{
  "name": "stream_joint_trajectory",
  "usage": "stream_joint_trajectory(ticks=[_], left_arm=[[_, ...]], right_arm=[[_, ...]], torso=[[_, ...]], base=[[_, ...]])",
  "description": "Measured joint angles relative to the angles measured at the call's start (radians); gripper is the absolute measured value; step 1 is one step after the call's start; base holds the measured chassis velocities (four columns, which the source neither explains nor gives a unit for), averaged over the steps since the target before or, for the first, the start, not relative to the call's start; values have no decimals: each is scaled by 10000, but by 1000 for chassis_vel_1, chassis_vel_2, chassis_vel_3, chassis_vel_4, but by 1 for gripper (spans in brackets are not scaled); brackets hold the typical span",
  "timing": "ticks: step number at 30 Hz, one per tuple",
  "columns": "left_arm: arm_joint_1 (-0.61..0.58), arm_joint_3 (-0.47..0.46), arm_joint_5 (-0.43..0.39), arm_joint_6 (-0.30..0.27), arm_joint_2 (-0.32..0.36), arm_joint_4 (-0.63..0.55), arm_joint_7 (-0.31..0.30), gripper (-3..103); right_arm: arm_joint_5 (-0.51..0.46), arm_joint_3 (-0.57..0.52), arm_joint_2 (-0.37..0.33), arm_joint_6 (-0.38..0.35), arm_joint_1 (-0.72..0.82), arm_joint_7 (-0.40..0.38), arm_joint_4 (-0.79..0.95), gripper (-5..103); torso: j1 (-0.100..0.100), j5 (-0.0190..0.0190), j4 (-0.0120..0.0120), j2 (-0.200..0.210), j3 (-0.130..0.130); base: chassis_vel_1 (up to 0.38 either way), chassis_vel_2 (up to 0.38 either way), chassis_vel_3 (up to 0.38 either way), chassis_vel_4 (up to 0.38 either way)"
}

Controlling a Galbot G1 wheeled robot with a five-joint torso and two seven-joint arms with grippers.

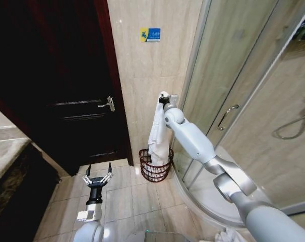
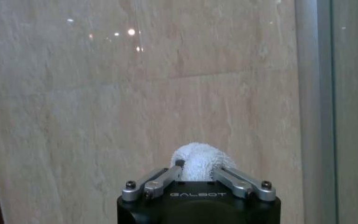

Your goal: Discard the used towel into the hamper.

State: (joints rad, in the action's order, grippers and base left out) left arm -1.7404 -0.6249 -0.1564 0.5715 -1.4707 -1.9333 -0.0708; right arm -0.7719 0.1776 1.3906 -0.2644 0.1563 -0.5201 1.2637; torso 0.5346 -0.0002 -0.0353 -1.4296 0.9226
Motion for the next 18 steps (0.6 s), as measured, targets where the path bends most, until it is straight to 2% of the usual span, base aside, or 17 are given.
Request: stream_joint_trajectory(ticks=[13,18], left_arm=[[-142,-126,93,48,-134,-174,8,100],[-154,-127,99,51,-153,-199,10,100]], right_arm=[[173,-238,149,35,126,29,-140,3],[156,-183,178,37,113,8,-156,3]], torso=[[-392,2,1,864,-471],[-490,2,-1,1081,-590]], base=[[0,0,0,0],[0,0,0,0]])
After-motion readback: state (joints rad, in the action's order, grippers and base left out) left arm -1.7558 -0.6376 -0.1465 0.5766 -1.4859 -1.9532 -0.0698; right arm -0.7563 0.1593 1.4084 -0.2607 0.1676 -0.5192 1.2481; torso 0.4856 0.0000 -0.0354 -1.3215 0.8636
